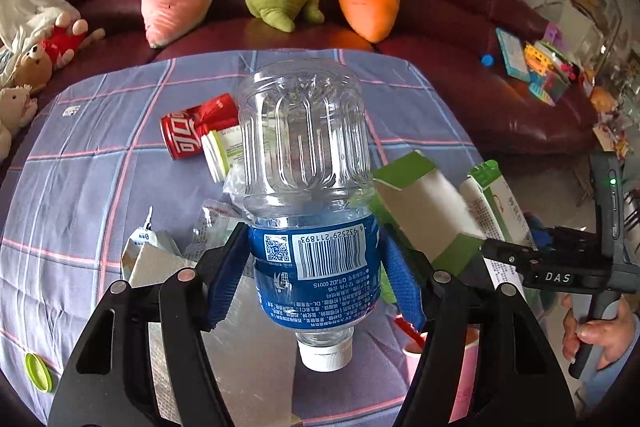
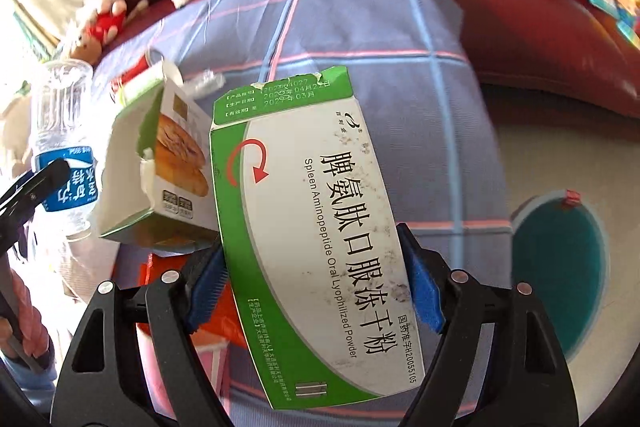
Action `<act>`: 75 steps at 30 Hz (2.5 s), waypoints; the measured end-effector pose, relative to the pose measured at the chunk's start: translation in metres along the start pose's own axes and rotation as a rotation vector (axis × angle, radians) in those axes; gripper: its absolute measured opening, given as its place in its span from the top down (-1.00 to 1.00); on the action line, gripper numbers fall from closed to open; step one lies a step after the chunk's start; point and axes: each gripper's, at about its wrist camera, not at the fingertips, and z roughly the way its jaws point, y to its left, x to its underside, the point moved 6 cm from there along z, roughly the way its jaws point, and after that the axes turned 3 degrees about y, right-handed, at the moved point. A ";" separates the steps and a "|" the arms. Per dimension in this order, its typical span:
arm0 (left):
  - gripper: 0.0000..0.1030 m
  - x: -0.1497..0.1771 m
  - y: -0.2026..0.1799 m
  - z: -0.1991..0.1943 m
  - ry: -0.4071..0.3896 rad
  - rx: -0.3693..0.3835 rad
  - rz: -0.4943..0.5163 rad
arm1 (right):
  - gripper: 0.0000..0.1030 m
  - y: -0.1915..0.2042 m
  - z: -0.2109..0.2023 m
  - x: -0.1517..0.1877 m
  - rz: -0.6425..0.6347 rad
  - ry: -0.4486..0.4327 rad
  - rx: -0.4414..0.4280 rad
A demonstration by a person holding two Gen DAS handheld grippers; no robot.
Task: Collect trash
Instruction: 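Carry the bottle and the medicine box over the teal trash bin with both grippers, then open the left gripper over the bin while the right gripper releases the medicine box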
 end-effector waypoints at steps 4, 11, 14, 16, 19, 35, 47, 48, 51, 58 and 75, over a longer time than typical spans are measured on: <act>-0.29 -0.005 -0.039 -0.022 -0.025 0.059 0.075 | -0.44 -0.014 -0.025 -0.006 0.042 -0.061 -0.005; -0.30 -0.005 -0.142 -0.028 0.003 0.199 0.226 | -0.44 -0.085 -0.076 0.020 0.204 -0.170 0.024; -0.30 0.002 -0.191 -0.016 0.043 0.252 0.287 | -0.44 -0.128 -0.095 0.034 0.289 -0.206 0.055; -0.30 0.006 -0.221 -0.002 0.085 0.285 0.314 | -0.44 -0.153 -0.102 0.043 0.338 -0.220 0.078; -0.30 0.013 -0.267 0.026 0.143 0.306 0.366 | -0.44 -0.190 -0.112 0.060 0.419 -0.239 0.105; -0.32 0.066 -0.404 0.156 0.400 0.281 0.526 | -0.45 -0.285 -0.076 0.104 0.593 -0.150 0.131; -0.32 0.075 -0.383 0.162 0.397 0.258 0.498 | -0.45 -0.279 -0.058 0.103 0.586 -0.119 0.106; -0.32 0.074 -0.383 0.161 0.392 0.259 0.496 | -0.45 -0.278 -0.057 0.103 0.585 -0.116 0.104; -0.32 0.069 -0.372 0.155 0.375 0.268 0.483 | -0.45 -0.274 -0.051 0.100 0.576 -0.106 0.097; -0.67 0.053 -0.349 0.131 0.305 0.264 0.442 | -0.47 -0.260 -0.039 0.084 0.557 -0.082 0.073; -0.78 0.045 -0.315 0.090 0.247 0.286 0.397 | -0.64 -0.243 -0.071 0.092 0.544 -0.084 0.162</act>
